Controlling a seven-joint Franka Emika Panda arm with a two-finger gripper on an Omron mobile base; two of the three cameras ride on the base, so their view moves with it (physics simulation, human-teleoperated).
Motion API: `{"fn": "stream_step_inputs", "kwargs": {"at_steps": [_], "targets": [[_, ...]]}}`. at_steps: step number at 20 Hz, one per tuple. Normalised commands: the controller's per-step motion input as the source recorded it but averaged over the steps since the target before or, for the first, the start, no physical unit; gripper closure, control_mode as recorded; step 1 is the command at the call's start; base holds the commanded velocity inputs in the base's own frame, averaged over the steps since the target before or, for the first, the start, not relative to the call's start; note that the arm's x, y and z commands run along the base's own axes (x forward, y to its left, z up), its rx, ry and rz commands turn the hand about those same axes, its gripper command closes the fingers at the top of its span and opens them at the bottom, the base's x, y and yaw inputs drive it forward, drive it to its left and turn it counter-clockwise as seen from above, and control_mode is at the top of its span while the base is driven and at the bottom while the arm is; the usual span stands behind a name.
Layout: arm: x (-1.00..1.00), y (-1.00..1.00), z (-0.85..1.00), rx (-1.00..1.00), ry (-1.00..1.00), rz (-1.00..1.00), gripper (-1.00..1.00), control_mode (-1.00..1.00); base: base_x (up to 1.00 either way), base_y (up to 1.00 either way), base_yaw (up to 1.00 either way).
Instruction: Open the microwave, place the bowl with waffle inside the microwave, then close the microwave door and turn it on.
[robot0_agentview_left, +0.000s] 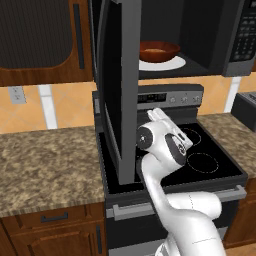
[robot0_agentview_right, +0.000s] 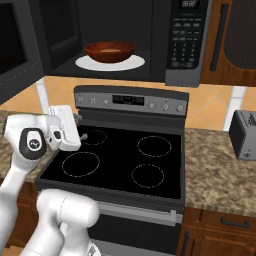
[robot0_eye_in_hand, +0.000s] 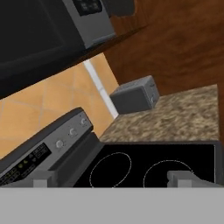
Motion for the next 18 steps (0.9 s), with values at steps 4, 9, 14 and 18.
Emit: {"fn": "stream_step_inputs", "kwargs": {"at_steps": [4,9,14,18], "targets": [[0.05,0.8,-0.38,0.0,0.0,0.0,-1.0,-1.0,0.0,0.0,0.0],[0.24,0.51,-0.39,0.0,-0.08,0.0,-1.0,-1.0,0.0,0.0,0.0],[0.24,0.57,-0.2,0.0,-0.11,0.0,-1.0,-1.0,0.0,0.0,0.0],[0.04,0.74,-0.01,0.0,-0.13,-0.03,1.0,-1.0,0.0,0.0,0.0]]}}
